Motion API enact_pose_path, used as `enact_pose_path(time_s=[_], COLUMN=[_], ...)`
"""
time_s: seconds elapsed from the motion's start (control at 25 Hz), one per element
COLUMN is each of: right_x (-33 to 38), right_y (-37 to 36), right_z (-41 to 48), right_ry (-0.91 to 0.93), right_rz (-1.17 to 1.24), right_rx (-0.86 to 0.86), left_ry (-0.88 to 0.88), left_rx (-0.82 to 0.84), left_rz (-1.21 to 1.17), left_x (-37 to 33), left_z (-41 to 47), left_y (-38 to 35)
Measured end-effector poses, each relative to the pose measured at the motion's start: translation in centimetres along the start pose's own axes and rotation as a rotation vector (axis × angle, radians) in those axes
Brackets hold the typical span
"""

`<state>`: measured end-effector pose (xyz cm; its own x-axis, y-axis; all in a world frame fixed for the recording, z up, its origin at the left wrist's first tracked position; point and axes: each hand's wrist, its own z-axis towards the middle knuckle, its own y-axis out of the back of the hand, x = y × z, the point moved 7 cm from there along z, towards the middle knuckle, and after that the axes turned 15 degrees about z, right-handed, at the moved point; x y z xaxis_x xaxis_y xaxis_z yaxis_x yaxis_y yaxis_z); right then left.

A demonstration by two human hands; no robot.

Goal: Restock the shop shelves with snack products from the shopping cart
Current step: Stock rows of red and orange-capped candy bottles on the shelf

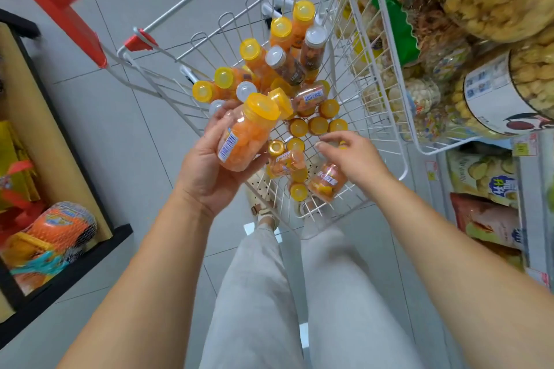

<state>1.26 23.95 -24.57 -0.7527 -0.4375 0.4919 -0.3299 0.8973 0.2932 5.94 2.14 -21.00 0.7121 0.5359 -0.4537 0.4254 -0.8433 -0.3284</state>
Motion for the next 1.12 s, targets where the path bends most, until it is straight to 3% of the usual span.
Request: enact_pose_path(time_s=[0.16,0.32,0.4,0.6,0.68,0.92,1.12], right_x=[-2.0,-3.7,-3.9,-0.9,1.4,6.4,4.9], right_y=[-5.6,-8.7,-7.6,-0.6,2.3,10.5,19.0], right_z=[4.6,5.7,5.1,-2.2,-6.8,-22.5,-33.1], right_ry=[-0.058,-0.013,-0.045,-0.153,-0.101,0.128,0.337], right_rz=[-0.523,-0.539,-0.375,0.651,0.888,1.133,1.215], right_rx=[0.3,0.292,0.217,0.209,0.248,0.319,0.184], left_ry=[-0.05,-0.043,-0.028,0.047,0.068,0.005,-0.016], left_rx=[-0.038,-0.087,-0.085,-0.074,-0.018,0.202,0.389], left_rz=[0.124,0.134,0.122,0.099,0.118,0.205,0.32], left_x=[-1.5,-0.9,-0.4,-0.4,-1.1,-4.5,-2.9], left_z=[-0.7,-1.3,-1.7,-3.7,-5.2,-14.4,-23.5], left_y=[1.7,2.9,2.9,-0.2,-3.1,-16.6,-27.2])
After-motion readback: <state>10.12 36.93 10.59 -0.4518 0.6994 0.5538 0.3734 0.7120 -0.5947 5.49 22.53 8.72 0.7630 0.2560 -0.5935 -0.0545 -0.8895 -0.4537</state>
